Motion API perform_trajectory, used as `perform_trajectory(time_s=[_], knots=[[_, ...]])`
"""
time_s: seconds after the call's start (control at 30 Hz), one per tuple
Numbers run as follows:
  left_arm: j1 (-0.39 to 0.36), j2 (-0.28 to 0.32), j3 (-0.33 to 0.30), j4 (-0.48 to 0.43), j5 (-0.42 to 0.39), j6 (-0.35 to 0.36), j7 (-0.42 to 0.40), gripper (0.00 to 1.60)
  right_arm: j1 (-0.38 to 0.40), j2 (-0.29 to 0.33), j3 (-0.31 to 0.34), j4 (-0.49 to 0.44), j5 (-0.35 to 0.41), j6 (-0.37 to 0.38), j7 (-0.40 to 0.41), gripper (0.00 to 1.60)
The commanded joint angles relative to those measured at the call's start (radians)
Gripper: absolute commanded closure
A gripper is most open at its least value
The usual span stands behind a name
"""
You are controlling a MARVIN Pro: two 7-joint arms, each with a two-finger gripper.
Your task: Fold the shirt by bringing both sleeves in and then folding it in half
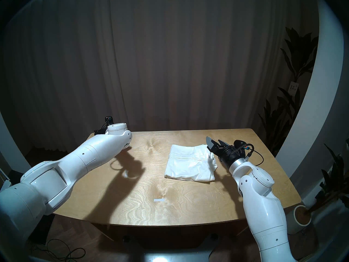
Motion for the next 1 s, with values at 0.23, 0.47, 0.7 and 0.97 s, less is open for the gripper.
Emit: perform_trajectory(time_s=[0.23, 0.47, 0.7, 0.97], knots=[[-0.012, 0.091, -0.051, -0.09, -0.008, -0.057, -0.093, 0.0, 0.042, 0.017, -0.028, -0.005, -0.078, -0.031, -0.047, 0.0], [0.005, 0.125, -0.067, -0.127, -0.015, -0.077, -0.14, 0.0, 0.056, 0.024, -0.047, 0.001, -0.117, -0.04, -0.074, 0.0], [0.028, 0.156, -0.08, -0.168, -0.026, -0.094, -0.195, 0.0, 0.071, 0.032, -0.067, 0.007, -0.159, -0.05, -0.103, 0.0], [0.052, 0.186, -0.089, -0.215, -0.046, -0.109, -0.258, 0.0, 0.086, 0.041, -0.088, 0.013, -0.204, -0.059, -0.132, 0.0]])
